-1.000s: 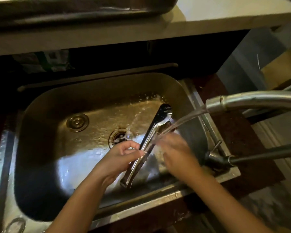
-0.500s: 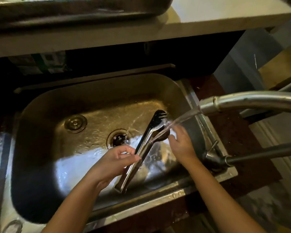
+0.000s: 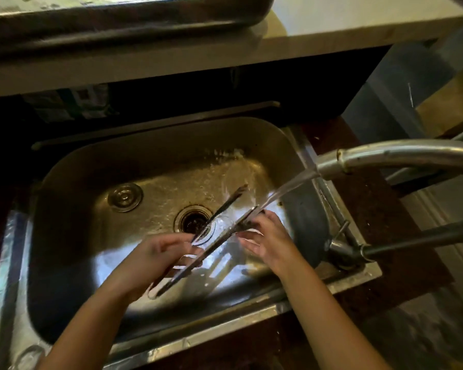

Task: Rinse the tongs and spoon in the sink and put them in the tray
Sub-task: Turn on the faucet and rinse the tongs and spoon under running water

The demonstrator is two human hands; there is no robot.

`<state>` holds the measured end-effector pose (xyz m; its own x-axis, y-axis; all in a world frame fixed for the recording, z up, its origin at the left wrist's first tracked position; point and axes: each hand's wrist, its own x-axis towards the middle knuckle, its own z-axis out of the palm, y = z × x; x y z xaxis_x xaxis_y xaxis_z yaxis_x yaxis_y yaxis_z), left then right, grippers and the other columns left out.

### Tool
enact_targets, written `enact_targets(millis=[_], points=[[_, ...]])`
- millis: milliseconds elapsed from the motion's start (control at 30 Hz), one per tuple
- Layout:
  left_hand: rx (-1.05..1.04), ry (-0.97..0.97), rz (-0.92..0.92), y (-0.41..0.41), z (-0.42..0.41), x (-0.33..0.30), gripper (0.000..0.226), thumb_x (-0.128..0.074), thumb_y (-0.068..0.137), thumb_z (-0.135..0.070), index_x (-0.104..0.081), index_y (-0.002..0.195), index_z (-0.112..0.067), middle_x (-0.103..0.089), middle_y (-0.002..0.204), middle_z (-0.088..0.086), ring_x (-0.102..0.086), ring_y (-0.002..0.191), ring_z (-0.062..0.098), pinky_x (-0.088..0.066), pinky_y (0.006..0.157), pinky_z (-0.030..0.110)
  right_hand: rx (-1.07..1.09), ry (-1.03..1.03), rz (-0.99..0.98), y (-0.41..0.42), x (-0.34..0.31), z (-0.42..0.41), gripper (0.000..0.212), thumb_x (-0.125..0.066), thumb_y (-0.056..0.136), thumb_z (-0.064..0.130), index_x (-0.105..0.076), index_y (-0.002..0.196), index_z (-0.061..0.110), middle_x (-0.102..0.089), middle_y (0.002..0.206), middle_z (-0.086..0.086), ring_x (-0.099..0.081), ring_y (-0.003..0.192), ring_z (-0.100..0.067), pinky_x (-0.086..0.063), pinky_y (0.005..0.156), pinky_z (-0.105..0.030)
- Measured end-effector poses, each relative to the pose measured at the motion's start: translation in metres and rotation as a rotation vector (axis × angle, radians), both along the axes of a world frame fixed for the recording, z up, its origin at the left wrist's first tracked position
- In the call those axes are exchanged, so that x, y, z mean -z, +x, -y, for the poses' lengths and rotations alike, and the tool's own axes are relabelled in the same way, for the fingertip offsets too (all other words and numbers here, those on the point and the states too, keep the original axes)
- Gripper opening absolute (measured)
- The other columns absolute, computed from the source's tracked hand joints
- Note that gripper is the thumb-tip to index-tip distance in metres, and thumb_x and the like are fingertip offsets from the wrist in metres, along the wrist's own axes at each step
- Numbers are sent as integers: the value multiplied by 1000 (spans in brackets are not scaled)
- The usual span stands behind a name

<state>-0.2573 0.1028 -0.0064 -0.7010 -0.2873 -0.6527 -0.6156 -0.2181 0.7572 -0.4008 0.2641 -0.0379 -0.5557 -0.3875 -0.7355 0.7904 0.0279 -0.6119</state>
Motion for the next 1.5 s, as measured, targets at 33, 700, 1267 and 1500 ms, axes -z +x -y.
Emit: enact_targets(millis=[33,700,1267,1500], points=[[-59,146,-3,-1,-3,3,23,-49,90,-7,-62,109,-8,-77,87,9,-73,76,21,-58,59,27,2,-35,16,-2,-2,-2,16,-54,88,17,-48,103,17,-68,91,-10,-66,64,-20,-52,49,-24],[-25,327,-108,-2,-43,17,11,-63,78,-22,-60,71,-14,-75,95,13,-72,87,24,-54,52,24,74,260,-326,-10,-36,-15,17,-46,94,21,-53,109,18,-61,90,1,-55,57,-12,-47,40,-16],[-13,472,-136,2,-35,6,38,-63,70,-20,-67,107,-10,-73,107,10,-71,90,19,-57,57,22,-970,717,-1636,-5,-23,-28,42,-59,79,9,-59,120,12,-59,130,-7,-44,129,-21,-13,112,-29],[-74,498,-164,-2,-39,11,35,-62,70,-15,-68,103,-7,-75,99,11,-71,93,19,-59,68,23,-1012,603,-1602,16,-31,-30,39,-56,83,10,-57,122,13,-55,133,-8,-43,128,-23,-18,107,-25]])
